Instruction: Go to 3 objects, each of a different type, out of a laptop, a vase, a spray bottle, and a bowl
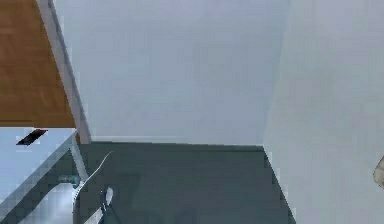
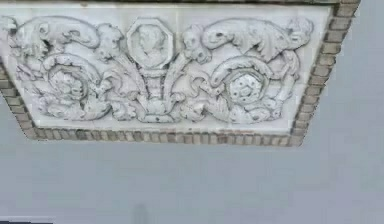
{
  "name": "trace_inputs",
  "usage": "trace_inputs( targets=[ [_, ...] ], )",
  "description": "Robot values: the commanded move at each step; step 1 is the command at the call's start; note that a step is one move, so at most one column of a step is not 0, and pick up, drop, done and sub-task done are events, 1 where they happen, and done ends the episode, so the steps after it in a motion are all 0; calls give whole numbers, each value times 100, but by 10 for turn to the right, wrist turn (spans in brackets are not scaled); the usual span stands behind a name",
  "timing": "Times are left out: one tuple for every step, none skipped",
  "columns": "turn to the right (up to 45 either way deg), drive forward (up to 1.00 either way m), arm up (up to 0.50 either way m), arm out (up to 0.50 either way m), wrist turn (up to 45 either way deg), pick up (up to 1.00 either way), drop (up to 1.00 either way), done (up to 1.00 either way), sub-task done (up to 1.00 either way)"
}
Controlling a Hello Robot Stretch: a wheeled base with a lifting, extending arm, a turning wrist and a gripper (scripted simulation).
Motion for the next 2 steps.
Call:
trace_inputs(
  targets=[
    [0,100,0,0,0,0,0,0,0],
    [-450,0,0,0,0,0,0,0,0]
  ],
)
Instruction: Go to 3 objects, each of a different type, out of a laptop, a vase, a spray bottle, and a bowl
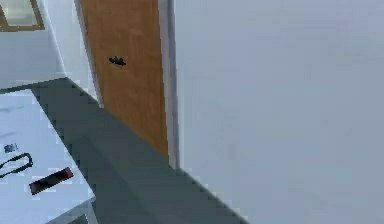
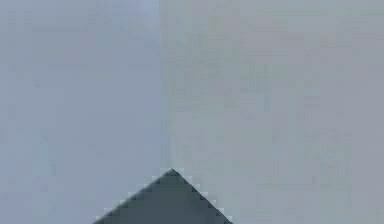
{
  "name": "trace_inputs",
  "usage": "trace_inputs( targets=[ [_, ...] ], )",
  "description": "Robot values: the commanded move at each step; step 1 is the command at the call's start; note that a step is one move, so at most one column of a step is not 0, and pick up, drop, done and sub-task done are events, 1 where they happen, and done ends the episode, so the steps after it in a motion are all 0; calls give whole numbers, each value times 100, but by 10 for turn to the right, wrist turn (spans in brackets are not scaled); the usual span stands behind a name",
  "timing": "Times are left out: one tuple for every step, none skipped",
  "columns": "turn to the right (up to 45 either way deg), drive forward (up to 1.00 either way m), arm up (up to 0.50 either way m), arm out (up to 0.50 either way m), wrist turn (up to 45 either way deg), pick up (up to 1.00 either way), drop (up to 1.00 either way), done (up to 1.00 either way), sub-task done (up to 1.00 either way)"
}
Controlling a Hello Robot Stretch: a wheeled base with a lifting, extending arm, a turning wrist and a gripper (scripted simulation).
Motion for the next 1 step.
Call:
trace_inputs(
  targets=[
    [0,75,0,0,0,0,0,0,0]
  ],
)
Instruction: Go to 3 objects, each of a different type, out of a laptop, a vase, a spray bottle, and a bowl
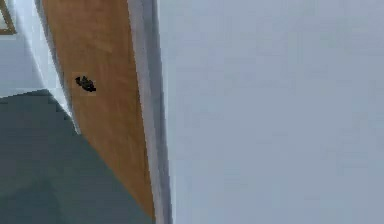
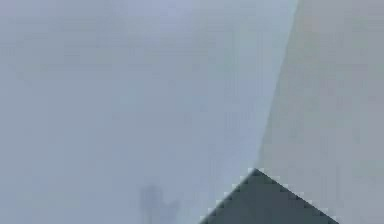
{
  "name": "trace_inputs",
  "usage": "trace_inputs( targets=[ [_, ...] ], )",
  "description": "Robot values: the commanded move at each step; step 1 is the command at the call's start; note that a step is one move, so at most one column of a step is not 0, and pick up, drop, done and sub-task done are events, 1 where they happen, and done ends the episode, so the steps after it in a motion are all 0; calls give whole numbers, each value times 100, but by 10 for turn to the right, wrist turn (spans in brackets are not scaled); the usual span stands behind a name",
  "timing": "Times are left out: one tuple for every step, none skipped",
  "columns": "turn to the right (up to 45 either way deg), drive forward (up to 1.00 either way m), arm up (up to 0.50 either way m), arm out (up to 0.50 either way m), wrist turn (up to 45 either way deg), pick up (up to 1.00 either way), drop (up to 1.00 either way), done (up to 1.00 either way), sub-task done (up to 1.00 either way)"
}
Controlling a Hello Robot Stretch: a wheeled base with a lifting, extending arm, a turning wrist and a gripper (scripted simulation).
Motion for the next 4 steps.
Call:
trace_inputs(
  targets=[
    [-360,0,0,0,0,0,0,0,0],
    [0,5,0,0,0,0,0,0,0],
    [-60,0,0,0,0,0,0,0,0],
    [0,30,0,0,0,0,0,0,0]
  ],
)
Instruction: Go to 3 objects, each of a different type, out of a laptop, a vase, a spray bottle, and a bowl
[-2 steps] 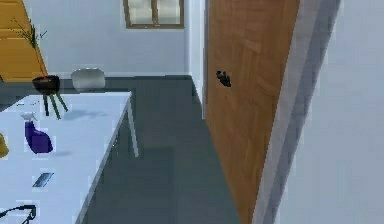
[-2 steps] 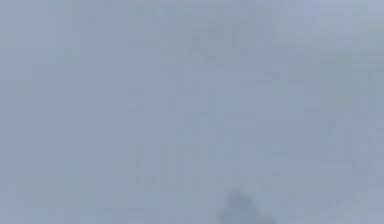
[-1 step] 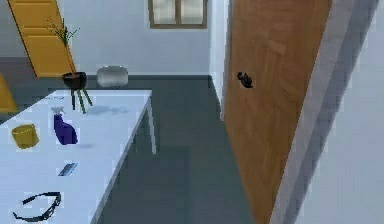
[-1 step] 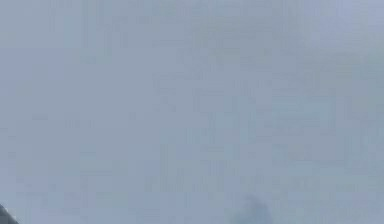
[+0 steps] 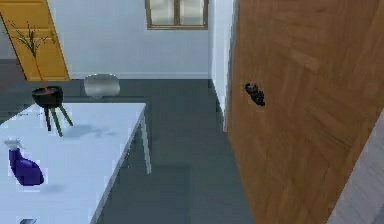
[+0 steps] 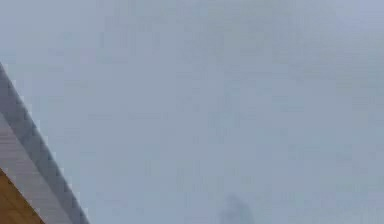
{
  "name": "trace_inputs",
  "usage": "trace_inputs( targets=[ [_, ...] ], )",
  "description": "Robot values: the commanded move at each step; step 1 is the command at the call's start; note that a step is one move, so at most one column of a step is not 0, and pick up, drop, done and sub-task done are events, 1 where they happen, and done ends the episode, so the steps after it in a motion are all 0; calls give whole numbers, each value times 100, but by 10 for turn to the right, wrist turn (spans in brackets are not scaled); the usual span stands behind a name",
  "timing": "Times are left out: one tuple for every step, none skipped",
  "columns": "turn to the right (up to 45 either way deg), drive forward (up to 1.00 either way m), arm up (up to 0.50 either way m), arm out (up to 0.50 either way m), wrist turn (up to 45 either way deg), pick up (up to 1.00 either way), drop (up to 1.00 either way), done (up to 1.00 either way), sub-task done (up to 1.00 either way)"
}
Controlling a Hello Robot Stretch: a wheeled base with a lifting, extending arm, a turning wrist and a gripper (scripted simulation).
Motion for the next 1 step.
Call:
trace_inputs(
  targets=[
    [-450,0,0,0,0,0,0,0,0]
  ],
)
